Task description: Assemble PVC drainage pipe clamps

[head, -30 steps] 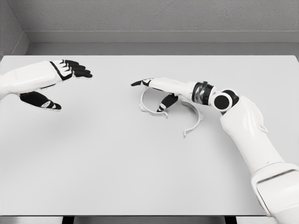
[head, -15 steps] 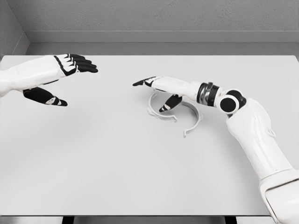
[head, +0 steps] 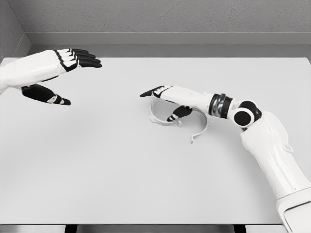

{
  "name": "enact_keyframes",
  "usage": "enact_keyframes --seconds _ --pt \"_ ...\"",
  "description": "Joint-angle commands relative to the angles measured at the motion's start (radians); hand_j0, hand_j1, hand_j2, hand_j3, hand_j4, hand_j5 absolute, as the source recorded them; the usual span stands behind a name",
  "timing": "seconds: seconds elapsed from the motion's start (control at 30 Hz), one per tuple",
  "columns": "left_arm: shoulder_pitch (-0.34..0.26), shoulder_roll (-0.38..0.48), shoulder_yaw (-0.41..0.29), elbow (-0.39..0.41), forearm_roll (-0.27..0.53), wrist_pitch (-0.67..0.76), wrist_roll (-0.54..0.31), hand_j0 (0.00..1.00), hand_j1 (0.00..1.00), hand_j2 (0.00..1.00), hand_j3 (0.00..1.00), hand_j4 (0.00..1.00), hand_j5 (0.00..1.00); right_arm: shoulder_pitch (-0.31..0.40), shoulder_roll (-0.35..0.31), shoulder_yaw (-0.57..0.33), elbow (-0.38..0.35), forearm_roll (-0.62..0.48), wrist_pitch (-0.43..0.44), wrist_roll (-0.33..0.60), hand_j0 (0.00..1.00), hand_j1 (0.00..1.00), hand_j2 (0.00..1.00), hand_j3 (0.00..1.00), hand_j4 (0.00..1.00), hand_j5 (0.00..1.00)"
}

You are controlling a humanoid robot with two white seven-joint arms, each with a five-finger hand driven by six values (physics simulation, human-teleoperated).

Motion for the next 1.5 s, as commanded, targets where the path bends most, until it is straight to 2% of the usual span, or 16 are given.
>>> enact_keyframes --seconds 0.0,0.2,0.27,0.4,0.73,0.8,0.87,0.93,1.07,1.13,1.33,1.4,1.47 --pt "0.0 -0.001 -0.003 -0.005 0.01 0.003 0.001 1.0 1.0 1.0 1.0 1.0 1.0 0.0 -0.017 -0.003 -0.037 -0.008 0.002 0.0 1.0 1.0 1.0 1.0 1.0 1.0" --pt "-0.002 0.012 -0.001 -0.007 0.058 0.003 0.001 1.0 1.0 1.0 1.0 1.0 1.0 0.002 -0.019 -0.002 -0.052 -0.011 0.002 0.0 1.0 1.0 1.0 1.0 1.0 1.0" --pt "-0.003 0.032 -0.001 -0.007 0.078 0.003 0.001 1.0 1.0 1.0 1.0 1.0 1.0 0.012 -0.039 -0.002 -0.091 -0.013 0.002 0.0 1.0 1.0 1.0 1.0 1.0 1.0" --pt "-0.003 0.034 0.0 -0.007 0.085 0.003 0.001 1.0 1.0 1.0 1.0 1.0 1.0 0.006 -0.039 -0.002 -0.065 -0.01 0.002 0.0 1.0 1.0 1.0 1.0 1.0 1.0" --pt "-0.015 0.049 0.003 -0.007 0.128 0.003 0.001 1.0 1.0 1.0 1.0 1.0 1.0 0.034 -0.043 -0.002 -0.077 -0.008 0.002 0.0 1.0 1.0 1.0 1.0 1.0 1.0" --pt "-0.021 0.051 0.003 -0.007 0.131 0.003 0.001 1.0 1.0 1.0 1.0 1.0 1.0 0.022 -0.04 -0.003 -0.077 -0.008 0.002 0.0 1.0 1.0 1.0 1.0 1.0 1.0" --pt "-0.026 0.069 0.003 -0.008 0.147 0.003 0.001 1.0 1.0 1.0 1.0 1.0 1.0 -0.014 -0.03 -0.003 -0.057 -0.008 0.002 0.0 1.0 1.0 1.0 1.0 1.0 1.0" --pt "-0.028 0.072 0.003 -0.01 0.147 0.003 0.001 1.0 1.0 1.0 1.0 1.0 1.0 -0.048 -0.028 -0.003 0.023 -0.005 0.002 0.0 1.0 1.0 1.0 1.0 1.0 1.0" --pt "-0.028 0.075 0.003 -0.01 0.153 0.003 0.001 1.0 1.0 1.0 1.0 1.0 1.0 -0.069 -0.008 -0.003 0.138 -0.001 0.002 0.0 1.0 1.0 1.0 1.0 1.0 1.0" --pt "-0.028 0.075 0.003 -0.01 0.153 0.003 0.001 1.0 1.0 1.0 1.0 1.0 1.0 -0.072 -0.002 -0.002 0.161 0.001 0.002 0.0 1.0 1.0 1.0 1.0 1.0 1.0" --pt "-0.034 0.075 0.003 -0.012 0.153 0.003 0.001 1.0 1.0 1.0 1.0 1.0 1.0 -0.058 -0.002 0.0 0.146 0.002 0.002 0.0 1.0 1.0 1.0 1.0 1.0 1.0" --pt "-0.037 0.075 0.003 -0.012 0.159 0.003 0.001 1.0 1.0 1.0 1.0 1.0 1.0 -0.025 -0.011 0.0 0.07 0.002 0.002 0.0 1.0 1.0 1.0 1.0 1.0 1.0" --pt "-0.037 0.075 0.003 -0.012 0.159 0.003 0.001 1.0 1.0 1.0 1.0 1.0 1.0 -0.008 -0.019 0.001 0.035 0.002 0.002 0.0 1.0 1.0 1.0 1.0 1.0 1.0"
